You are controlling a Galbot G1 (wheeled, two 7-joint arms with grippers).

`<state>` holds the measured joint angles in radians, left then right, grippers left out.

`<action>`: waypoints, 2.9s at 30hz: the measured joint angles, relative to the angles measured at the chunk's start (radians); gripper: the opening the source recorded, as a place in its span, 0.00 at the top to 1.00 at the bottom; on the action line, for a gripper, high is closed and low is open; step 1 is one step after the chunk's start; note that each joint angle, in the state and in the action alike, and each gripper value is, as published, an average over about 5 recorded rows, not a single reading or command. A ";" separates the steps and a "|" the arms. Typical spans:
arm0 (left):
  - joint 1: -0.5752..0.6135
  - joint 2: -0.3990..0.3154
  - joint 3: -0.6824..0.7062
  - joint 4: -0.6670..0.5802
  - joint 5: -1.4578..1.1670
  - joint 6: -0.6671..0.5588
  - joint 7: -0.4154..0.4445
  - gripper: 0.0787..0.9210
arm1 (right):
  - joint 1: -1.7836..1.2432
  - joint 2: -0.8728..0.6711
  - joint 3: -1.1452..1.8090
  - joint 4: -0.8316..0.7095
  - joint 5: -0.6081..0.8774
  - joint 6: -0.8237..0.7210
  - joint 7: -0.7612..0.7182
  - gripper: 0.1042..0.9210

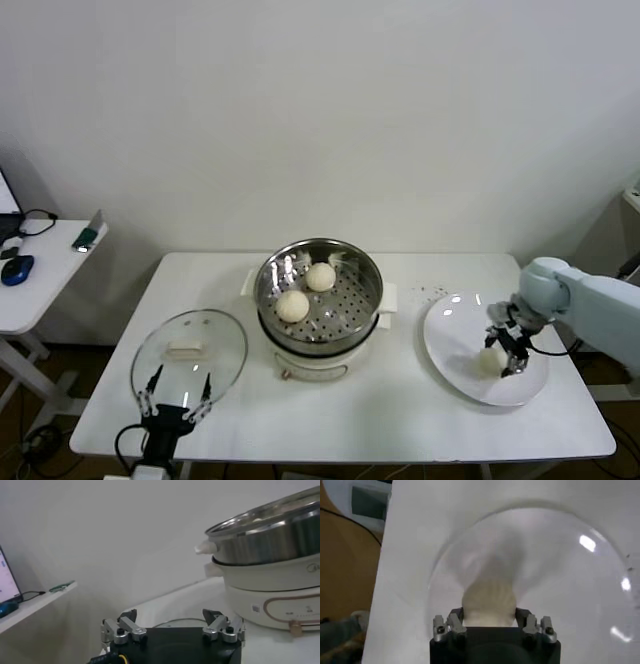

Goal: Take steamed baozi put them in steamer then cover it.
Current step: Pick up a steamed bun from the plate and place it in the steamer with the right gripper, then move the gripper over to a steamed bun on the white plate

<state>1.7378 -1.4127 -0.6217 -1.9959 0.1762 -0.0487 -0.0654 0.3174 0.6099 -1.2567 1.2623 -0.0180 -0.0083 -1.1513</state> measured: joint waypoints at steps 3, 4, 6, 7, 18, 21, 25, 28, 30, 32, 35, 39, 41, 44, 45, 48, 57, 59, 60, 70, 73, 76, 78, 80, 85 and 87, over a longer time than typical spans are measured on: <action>0.001 0.000 0.002 -0.002 0.001 0.000 -0.001 0.12 | 0.104 0.041 -0.050 -0.007 0.002 0.088 -0.023 0.31; 0.002 0.000 0.002 -0.002 0.001 0.000 -0.001 0.12 | 0.138 0.056 -0.063 -0.008 0.004 0.118 -0.031 0.31; 0.001 0.000 0.005 -0.001 0.002 0.001 -0.002 0.12 | 0.205 0.091 -0.087 -0.008 0.012 0.177 -0.047 0.31; 0.000 0.000 0.007 -0.001 0.003 0.002 -0.002 0.12 | 0.236 0.109 -0.096 -0.006 0.017 0.205 -0.054 0.31; -0.013 -0.003 0.022 0.000 0.007 0.010 -0.003 0.12 | 0.420 0.319 -0.125 0.034 0.038 0.416 -0.110 0.31; -0.011 -0.001 0.024 -0.001 0.007 0.010 -0.003 0.12 | 0.423 0.381 -0.113 0.039 0.027 0.449 -0.116 0.31; -0.007 0.004 0.025 -0.005 0.006 0.010 -0.002 0.12 | 0.406 0.466 -0.095 0.035 0.005 0.489 -0.121 0.31; -0.007 0.006 0.026 -0.007 0.003 0.010 -0.002 0.12 | 0.380 0.527 -0.082 0.021 -0.019 0.516 -0.123 0.31; -0.008 0.007 0.026 -0.007 0.001 0.011 -0.002 0.12 | 0.358 0.566 -0.077 0.009 -0.037 0.533 -0.125 0.31; -0.009 0.008 0.025 -0.006 -0.002 0.011 -0.002 0.12 | 0.335 0.603 -0.074 -0.004 -0.055 0.546 -0.126 0.31; -0.012 0.011 0.023 -0.003 -0.007 0.012 -0.001 0.12 | 0.301 0.652 -0.071 -0.019 -0.078 0.559 -0.129 0.31; -0.015 0.013 0.021 0.001 -0.011 0.011 -0.001 0.12 | 0.259 0.706 -0.066 -0.028 -0.102 0.572 -0.131 0.31; -0.015 0.013 0.021 0.002 -0.011 0.010 -0.001 0.12 | 0.243 0.725 -0.065 -0.029 -0.109 0.577 -0.132 0.30; -0.013 0.013 0.022 0.002 -0.012 0.009 -0.001 0.12 | 0.226 0.742 -0.066 -0.030 -0.117 0.582 -0.134 0.30; -0.013 0.013 0.021 0.002 -0.012 0.009 -0.001 0.12 | 0.222 0.746 -0.067 -0.029 -0.119 0.583 -0.134 0.30; -0.012 0.014 0.021 0.002 -0.013 0.007 -0.001 0.12 | 0.211 0.755 -0.070 -0.027 -0.124 0.585 -0.137 0.30; -0.007 0.015 0.020 0.005 -0.014 0.005 -0.001 0.12 | 0.196 0.760 -0.075 -0.013 -0.132 0.579 -0.148 0.22; -0.007 0.015 0.020 0.006 -0.014 0.004 -0.001 0.12 | 0.195 0.760 -0.072 -0.012 -0.135 0.579 -0.153 0.17; -0.007 0.015 0.020 0.006 -0.014 0.004 -0.001 0.12 | 0.195 0.759 -0.070 -0.011 -0.137 0.579 -0.155 0.15; -0.009 0.015 0.019 0.008 -0.015 0.004 -0.002 0.12 | 0.236 0.724 -0.038 -0.017 -0.130 0.560 -0.156 0.12; -0.007 0.018 0.020 0.009 -0.015 0.004 -0.002 0.12 | 0.273 0.694 -0.044 -0.029 -0.104 0.535 -0.136 0.12; -0.005 0.020 0.022 0.007 -0.016 0.002 -0.002 0.12 | 0.325 0.653 -0.075 -0.046 -0.058 0.489 -0.092 0.12; -0.007 0.021 0.023 0.004 -0.019 0.000 -0.002 0.12 | 0.363 0.620 -0.107 -0.057 -0.017 0.443 -0.057 0.12; -0.010 0.023 0.023 -0.001 -0.024 -0.002 -0.002 0.12 | 0.398 0.583 -0.140 -0.064 0.031 0.385 -0.023 0.12; -0.014 0.026 0.025 -0.008 -0.033 -0.007 -0.002 0.12 | 0.454 0.475 -0.204 -0.066 0.162 0.209 0.037 0.12; -0.013 0.026 0.028 -0.008 -0.034 -0.008 -0.002 0.12 | 0.463 0.425 -0.221 -0.062 0.200 0.140 0.052 0.12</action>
<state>1.7247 -1.3866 -0.5940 -2.0039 0.1422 -0.0567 -0.0670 0.7808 1.0348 -1.4774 1.2001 0.1822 0.1315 -1.0996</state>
